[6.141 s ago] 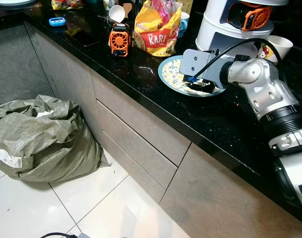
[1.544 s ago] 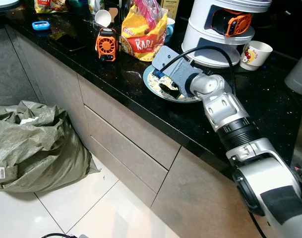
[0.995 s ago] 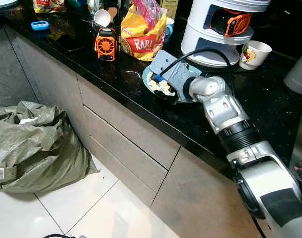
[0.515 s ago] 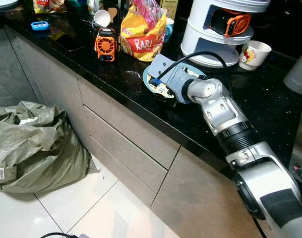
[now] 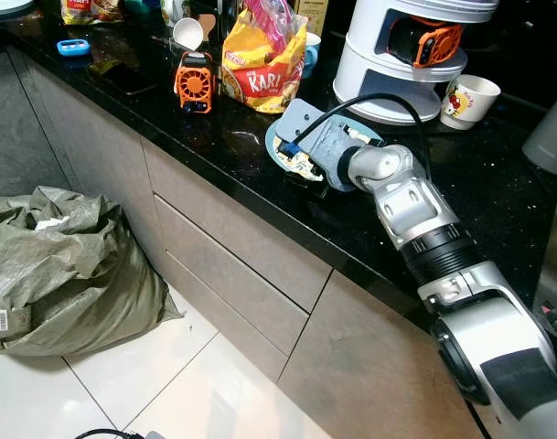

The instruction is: Kitchen organization

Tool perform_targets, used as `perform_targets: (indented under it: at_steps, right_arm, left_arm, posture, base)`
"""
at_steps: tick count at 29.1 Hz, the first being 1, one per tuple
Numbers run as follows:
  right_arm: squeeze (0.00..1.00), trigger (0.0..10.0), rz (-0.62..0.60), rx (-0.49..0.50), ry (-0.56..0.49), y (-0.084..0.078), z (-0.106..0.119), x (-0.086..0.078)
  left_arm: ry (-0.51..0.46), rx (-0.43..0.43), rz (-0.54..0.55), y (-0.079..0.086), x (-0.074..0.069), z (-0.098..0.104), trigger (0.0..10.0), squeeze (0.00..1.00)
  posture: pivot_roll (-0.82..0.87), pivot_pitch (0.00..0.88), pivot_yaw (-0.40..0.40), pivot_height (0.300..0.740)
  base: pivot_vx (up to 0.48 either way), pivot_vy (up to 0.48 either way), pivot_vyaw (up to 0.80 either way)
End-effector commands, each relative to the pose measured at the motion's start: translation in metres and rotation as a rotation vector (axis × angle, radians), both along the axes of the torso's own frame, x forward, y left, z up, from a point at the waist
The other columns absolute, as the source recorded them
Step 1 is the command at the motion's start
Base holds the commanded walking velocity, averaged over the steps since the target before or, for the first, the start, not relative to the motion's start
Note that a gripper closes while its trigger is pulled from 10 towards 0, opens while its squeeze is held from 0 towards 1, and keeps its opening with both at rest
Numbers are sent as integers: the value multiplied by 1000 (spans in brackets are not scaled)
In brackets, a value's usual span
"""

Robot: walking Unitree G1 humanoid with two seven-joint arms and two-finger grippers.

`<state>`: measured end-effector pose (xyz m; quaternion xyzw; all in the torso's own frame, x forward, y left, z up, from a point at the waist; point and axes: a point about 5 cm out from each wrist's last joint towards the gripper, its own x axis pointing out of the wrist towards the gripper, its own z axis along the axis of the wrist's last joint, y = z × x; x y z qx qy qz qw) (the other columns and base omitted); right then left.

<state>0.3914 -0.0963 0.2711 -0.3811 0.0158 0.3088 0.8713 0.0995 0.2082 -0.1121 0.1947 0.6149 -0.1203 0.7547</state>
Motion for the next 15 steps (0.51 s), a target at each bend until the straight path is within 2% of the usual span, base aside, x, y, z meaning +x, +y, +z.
perform_targets:
  at_steps: [1,15]
  right_arm:
    - [0,10000,8,21,2,1,6,-1]
    - [0,10000,-61,0,-17,0,4,4]
  left_arm:
    - [15,0,-5,-1,-5,-1,10000,0]
    - [20,6,-1,1,-8,-2,10000,0]
  posture:
    - [57,99,-73,740]
    - [62,105,-73,740]
  base:
    - [0,0,0]
    - [0,0,0]
